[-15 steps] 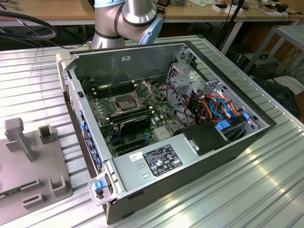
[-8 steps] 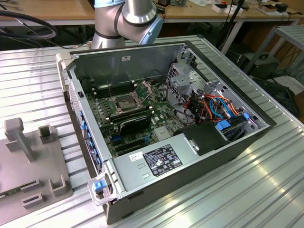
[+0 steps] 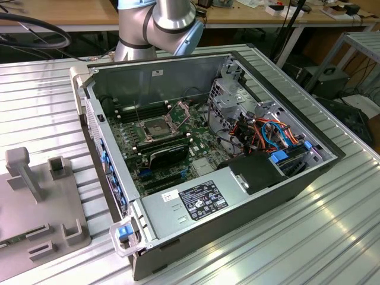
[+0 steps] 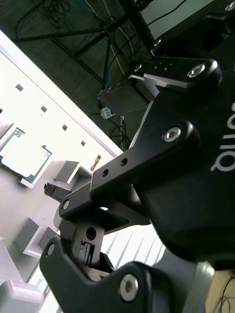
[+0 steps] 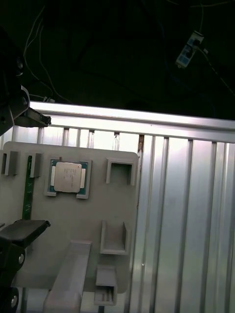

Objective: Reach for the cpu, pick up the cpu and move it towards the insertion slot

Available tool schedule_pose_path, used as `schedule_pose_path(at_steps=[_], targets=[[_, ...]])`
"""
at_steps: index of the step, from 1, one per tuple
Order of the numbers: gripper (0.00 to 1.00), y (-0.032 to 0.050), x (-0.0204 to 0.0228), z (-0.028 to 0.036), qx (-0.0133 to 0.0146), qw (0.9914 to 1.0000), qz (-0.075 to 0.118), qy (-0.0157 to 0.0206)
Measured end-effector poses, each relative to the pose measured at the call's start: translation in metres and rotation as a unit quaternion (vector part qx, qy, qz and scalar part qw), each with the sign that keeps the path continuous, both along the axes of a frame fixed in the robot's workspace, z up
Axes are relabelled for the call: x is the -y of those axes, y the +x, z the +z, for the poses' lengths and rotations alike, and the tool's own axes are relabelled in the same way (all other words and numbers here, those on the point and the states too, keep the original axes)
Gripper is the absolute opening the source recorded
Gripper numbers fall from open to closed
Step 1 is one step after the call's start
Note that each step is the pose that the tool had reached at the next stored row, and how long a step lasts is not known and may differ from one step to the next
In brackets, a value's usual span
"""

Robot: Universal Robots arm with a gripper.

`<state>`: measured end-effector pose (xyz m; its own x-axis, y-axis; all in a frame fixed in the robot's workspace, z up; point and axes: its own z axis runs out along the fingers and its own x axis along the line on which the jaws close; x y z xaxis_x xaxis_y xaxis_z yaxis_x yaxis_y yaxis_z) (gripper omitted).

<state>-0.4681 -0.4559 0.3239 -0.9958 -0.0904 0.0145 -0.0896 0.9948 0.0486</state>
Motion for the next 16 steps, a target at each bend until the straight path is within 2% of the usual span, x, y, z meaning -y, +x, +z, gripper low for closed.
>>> schedule_pose_path(at_steps=[16], targets=[[0.84,0.0,0.0,0.0,0.0,0.99999,0.005,0.0]])
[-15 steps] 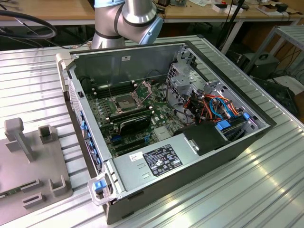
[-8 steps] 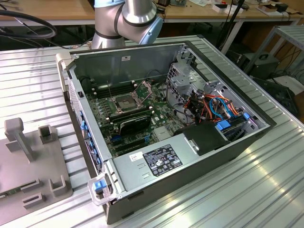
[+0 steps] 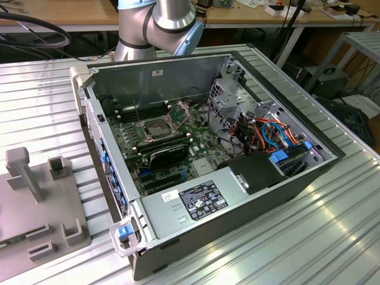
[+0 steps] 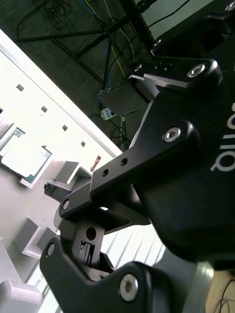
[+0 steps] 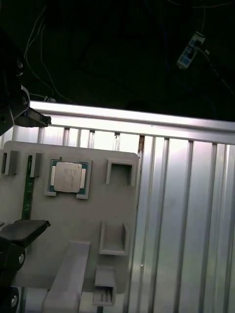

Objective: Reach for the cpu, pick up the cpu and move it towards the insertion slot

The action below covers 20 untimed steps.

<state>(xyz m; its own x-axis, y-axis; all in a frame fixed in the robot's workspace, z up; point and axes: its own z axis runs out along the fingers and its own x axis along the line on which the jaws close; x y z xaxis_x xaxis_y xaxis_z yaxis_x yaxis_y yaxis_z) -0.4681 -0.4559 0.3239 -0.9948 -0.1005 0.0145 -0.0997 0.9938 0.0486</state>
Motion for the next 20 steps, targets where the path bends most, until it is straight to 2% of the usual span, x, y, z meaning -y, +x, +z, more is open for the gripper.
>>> schedule_pose_path(at_steps=[12,17,20], targets=[[0.84,0.0001,0.0005,-0.0005,0.0001,0.99999,0.004,0.0],[0.84,0.0007,0.0009,-0.0093,0.0001,1.0,0.002,0.0],[0.84,0.0015,0.0008,-0.0155,0.0001,0.9999,-0.014,0.0]])
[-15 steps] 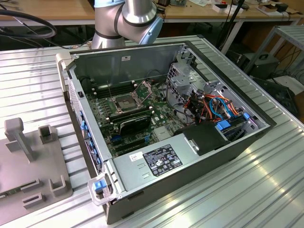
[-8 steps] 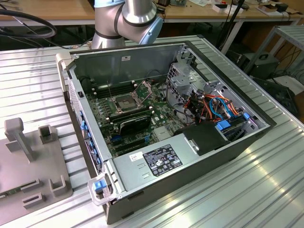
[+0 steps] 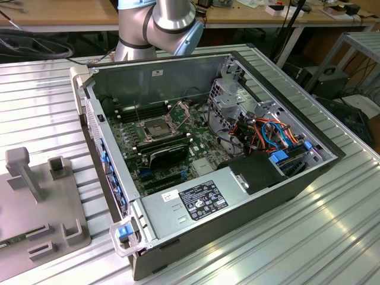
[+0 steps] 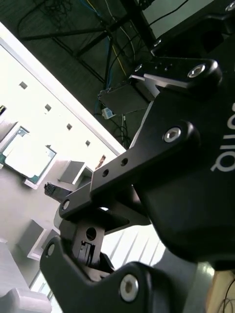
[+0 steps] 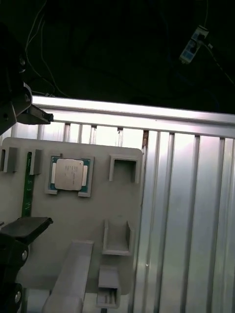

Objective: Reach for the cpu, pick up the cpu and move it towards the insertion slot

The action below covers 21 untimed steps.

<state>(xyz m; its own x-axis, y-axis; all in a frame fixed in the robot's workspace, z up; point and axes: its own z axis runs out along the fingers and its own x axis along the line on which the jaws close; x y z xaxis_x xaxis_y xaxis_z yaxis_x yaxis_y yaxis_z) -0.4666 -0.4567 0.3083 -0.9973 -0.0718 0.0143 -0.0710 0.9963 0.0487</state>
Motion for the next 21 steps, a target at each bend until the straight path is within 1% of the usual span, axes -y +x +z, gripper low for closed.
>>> schedule_pose_path(at_steps=[1,3,5,9,13,17,20,21], targets=[[0.84,0.0002,0.0,-0.0025,0.0,0.99997,-0.008,0.0],[0.84,0.0003,0.0001,-0.0064,0.0,0.99989,-0.015,0.0],[0.84,0.0003,0.0001,-0.0115,0.0,0.99989,-0.015,-0.0001],[0.84,0.0002,0.0001,-0.0176,0.0,0.99989,-0.015,-0.0001],[0.84,0.0002,0.0001,-0.0272,0.0,0.99989,-0.015,-0.0001],[0.84,0.0002,0.0002,-0.0347,0.0001,0.99989,-0.015,-0.0001],[0.84,0.0006,0.001,-0.0409,0.0001,0.99989,-0.015,-0.0001],[0.83,0.0006,0.0012,-0.0427,0.0,0.99989,-0.015,-0.0001]])
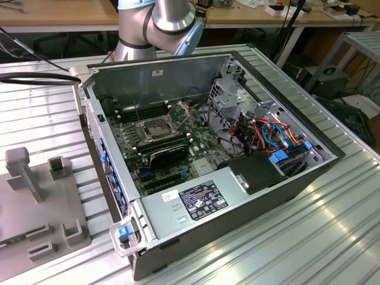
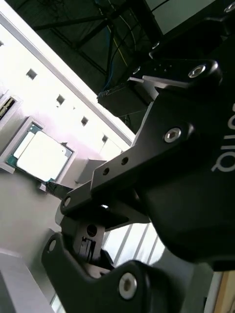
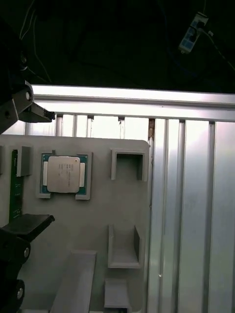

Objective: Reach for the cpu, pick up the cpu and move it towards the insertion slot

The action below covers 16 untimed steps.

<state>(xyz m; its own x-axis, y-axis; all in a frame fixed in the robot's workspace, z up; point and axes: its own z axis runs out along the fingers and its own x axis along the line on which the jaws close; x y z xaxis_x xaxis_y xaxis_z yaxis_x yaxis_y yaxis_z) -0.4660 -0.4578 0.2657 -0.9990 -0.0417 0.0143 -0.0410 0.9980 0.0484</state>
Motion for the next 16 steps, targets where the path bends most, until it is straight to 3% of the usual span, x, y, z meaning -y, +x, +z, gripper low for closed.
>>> schedule_pose_path(at_steps=[1,2,6,10,14,16], targets=[[0.83,0.0,0.0001,-0.0023,0.0,1.0,0.0,0.0],[0.76,0.0001,0.0002,-0.0043,0.0,1.0,0.0,0.0],[0.76,0.0008,0.0006,-0.0151,0.0,1.0,0.0,0.0],[0.76,0.0014,0.0055,-0.0253,0.0001,1.0,0.0,0.0001],[0.76,0.0018,0.0063,-0.0329,0.0001,1.0,0.0,0.0],[0.76,0.0018,0.0064,-0.033,-0.0001,1.0,0.0,-0.0001]])
